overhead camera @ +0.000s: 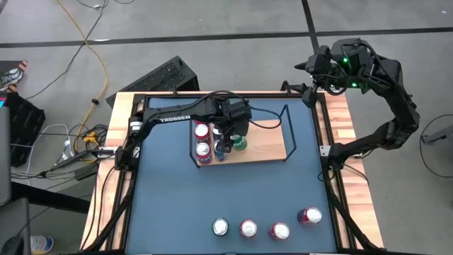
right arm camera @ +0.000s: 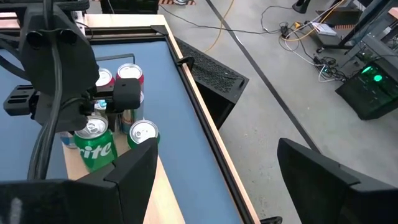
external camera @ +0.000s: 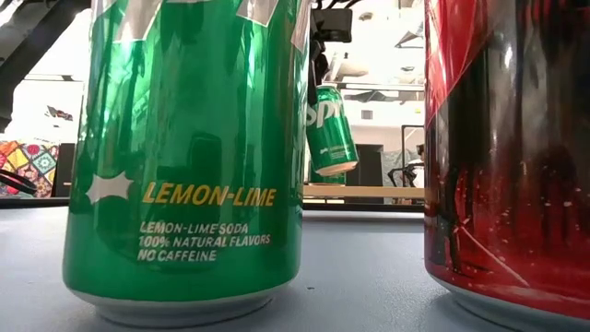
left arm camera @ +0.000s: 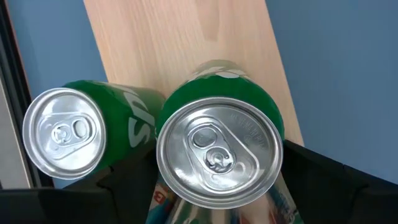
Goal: Place canned beverage on shelf
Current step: Put the green soda can on the shelf aligned with other green soda can
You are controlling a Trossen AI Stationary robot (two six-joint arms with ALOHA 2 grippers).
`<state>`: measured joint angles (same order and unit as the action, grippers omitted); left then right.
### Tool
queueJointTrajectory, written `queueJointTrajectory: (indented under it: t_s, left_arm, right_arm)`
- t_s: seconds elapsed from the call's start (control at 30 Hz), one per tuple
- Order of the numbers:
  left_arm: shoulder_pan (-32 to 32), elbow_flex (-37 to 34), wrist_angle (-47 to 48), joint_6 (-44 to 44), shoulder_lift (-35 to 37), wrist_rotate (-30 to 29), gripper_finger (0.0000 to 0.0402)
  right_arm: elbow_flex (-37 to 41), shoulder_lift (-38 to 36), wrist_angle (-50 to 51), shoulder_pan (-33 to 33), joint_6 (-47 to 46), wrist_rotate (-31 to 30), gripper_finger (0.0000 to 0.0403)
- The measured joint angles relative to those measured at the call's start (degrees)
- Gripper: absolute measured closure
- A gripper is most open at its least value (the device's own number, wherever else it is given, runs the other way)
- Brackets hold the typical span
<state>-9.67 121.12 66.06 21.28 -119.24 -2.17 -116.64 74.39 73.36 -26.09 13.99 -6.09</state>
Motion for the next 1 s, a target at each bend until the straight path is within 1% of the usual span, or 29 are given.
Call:
queueJointTrajectory:
  t_s: [0.17,0.37,0.5,0.6,0.83,1.0]
  left_arm:
    - [0.0,0.0,-0.1,0.1,0.0,-0.2,0.0096]
    - [0.0,0.0,-1.6,0.6,0.0,-1.3,0.0094]
    - [0.0,0.0,-2.9,0.5,0.0,-0.9,0.0093]
    - [0.0,0.0,-3.5,0.4,0.0,0.5,0.0093]
    - [0.0,0.0,-6.9,0.0,0.0,0.4,0.0093]
    - [0.0,0.0,-7.1,-0.1,0.0,0.4,0.0093]
  right_arm:
    - [0.0,0.0,0.0,0.0,0.0,0.0,0.0085]
    - [0.0,0.0,0.0,0.0,0.0,0.0,0.0085]
    - [0.0,0.0,0.0,0.0,0.0,0.0,0.0085]
    - [0.0,0.0,0.0,0.0,0.0,0.0,0.0085]
    - [0.0,0.0,0.0,0.0,0.0,0.1,0.0085]
    - [0.0,0.0,0.0,0.0,-0.1,0.1,0.0085]
